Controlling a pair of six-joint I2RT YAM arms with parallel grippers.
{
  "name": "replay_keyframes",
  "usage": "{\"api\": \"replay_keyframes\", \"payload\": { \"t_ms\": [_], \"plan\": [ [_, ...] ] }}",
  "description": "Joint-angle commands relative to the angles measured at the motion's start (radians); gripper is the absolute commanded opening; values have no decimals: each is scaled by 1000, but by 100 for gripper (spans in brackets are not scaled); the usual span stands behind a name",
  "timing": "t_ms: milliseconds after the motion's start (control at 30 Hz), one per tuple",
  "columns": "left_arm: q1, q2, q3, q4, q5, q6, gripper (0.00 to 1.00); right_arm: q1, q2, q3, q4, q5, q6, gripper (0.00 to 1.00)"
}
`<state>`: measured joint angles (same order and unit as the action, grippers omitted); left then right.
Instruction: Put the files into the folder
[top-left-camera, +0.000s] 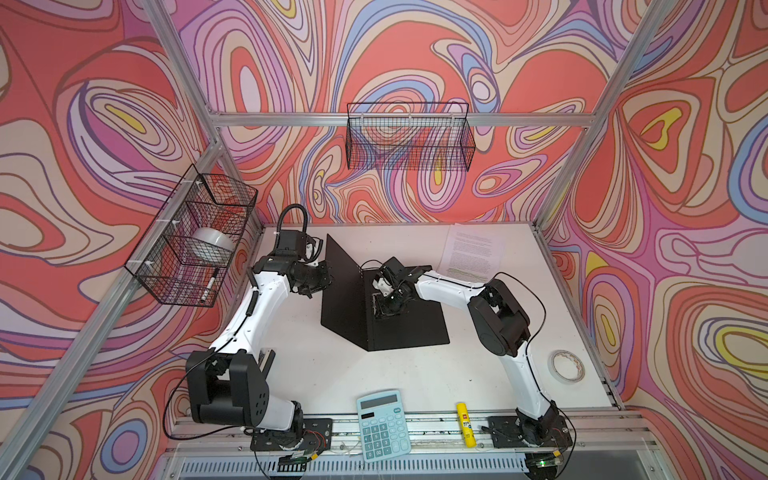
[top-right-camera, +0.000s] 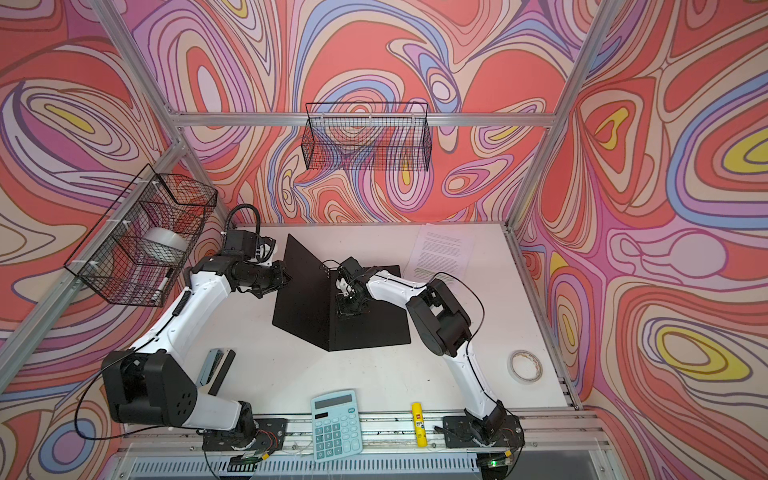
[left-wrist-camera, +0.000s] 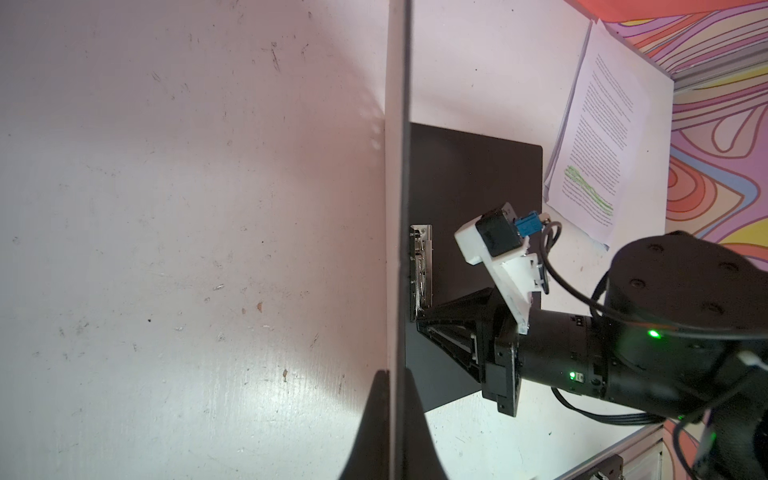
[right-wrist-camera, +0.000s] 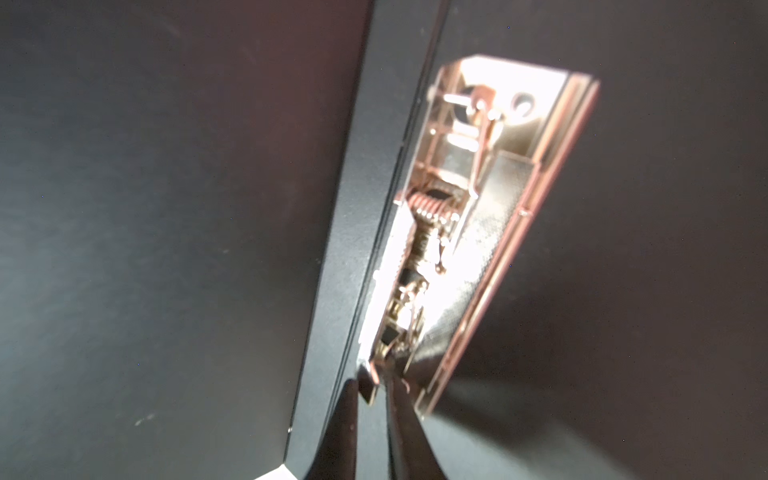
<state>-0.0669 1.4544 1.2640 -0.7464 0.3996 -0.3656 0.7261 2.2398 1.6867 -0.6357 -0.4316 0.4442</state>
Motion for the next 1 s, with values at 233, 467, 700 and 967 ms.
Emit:
{"api": "replay_keyframes", "payload": {
  "t_ms": [233, 467, 700, 967],
  "plan": [
    [-11, -29, 14, -10, 20, -6, 0, 4, 38, 13, -26, 25, -17, 5],
    [-11, -38, 17, -14, 12, -1, 0, 4, 60, 20, -56, 53, -24, 0],
    [-11, -35, 23, -16, 7, 2, 0, 4, 94, 35, -103, 113, -33, 0],
    [-11, -42, 23, -18, 3, 4, 0, 3, 127, 49, -135, 160, -44, 0]
  ]
}}
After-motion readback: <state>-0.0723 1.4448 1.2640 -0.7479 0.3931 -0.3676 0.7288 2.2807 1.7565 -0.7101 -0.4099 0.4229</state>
